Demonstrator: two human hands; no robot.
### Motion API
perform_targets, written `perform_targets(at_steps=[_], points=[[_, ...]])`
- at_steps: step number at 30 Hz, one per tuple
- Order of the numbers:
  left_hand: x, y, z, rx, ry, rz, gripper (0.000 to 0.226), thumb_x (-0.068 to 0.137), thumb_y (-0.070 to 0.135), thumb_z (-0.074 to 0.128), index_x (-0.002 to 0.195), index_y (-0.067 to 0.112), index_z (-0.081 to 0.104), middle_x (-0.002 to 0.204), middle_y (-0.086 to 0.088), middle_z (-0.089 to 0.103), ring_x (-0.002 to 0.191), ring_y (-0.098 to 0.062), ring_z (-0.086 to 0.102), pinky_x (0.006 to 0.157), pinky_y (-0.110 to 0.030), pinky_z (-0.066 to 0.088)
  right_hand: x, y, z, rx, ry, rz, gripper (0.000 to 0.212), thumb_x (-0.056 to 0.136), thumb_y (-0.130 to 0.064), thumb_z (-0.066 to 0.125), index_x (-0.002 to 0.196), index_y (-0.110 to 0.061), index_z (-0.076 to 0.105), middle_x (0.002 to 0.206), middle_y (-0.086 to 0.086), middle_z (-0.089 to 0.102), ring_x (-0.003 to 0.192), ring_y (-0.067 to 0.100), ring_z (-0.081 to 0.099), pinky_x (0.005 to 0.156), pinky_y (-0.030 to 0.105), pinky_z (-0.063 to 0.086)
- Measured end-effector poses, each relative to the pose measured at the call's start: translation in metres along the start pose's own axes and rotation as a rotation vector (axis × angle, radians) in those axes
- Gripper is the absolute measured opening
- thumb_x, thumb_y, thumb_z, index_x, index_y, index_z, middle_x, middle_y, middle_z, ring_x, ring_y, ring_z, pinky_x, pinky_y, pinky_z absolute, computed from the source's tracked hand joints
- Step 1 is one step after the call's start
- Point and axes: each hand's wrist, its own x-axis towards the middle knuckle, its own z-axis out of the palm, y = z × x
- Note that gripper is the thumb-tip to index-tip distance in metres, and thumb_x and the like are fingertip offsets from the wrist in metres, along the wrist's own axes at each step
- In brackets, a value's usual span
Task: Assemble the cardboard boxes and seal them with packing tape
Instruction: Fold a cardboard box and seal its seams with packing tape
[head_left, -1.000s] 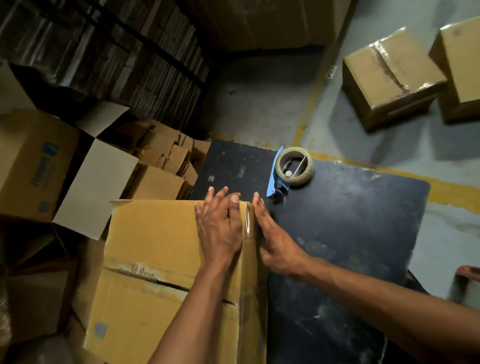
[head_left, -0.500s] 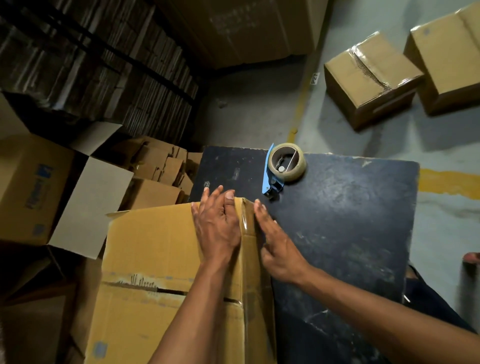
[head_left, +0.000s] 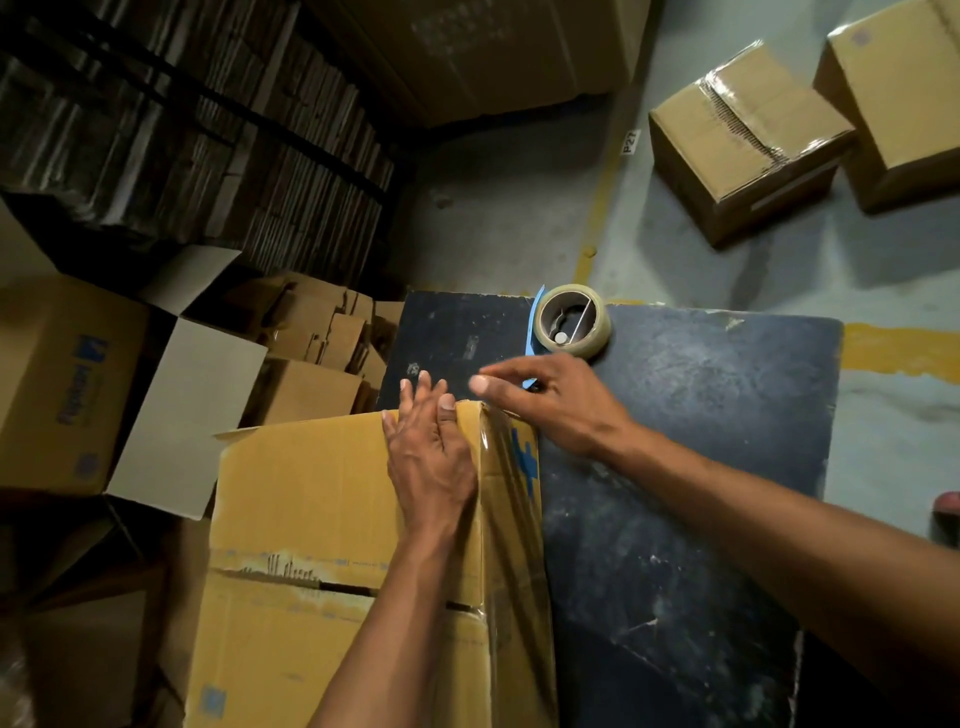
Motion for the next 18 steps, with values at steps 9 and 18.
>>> perform_targets(at_steps=[9,18], points=[[0.004,-0.008,-0.001,-0.009,0.002,0.002,0.055,0.104,0.048,0.033,0.143,0.021,0.06,0.16,0.006,0.044,0.154,-0.008,0.027,0.131,-0.037,0.008,0.033,0.046,0.005,0.062,-0.23,-0.106,0.036,0.083,-0.047,0.078,0.114,-0.028,0.079,0.112,-0.009,0.078,0.109,0.008,0.071,0.097,0.046,0.058],[0.001,-0.004,-0.004,-0.025,-0.014,0.0,0.052,0.105,0.046,0.036,0.144,0.02,0.059,0.16,0.005,0.044,0.154,-0.008,0.027,0.13,-0.037,0.006,0.035,0.063,-0.011,-0.104,-0.309,-0.095,0.043,0.082,-0.028,0.086,0.124,-0.023,0.075,0.107,-0.011,0.078,0.101,-0.002,0.071,0.094,0.035,0.06]])
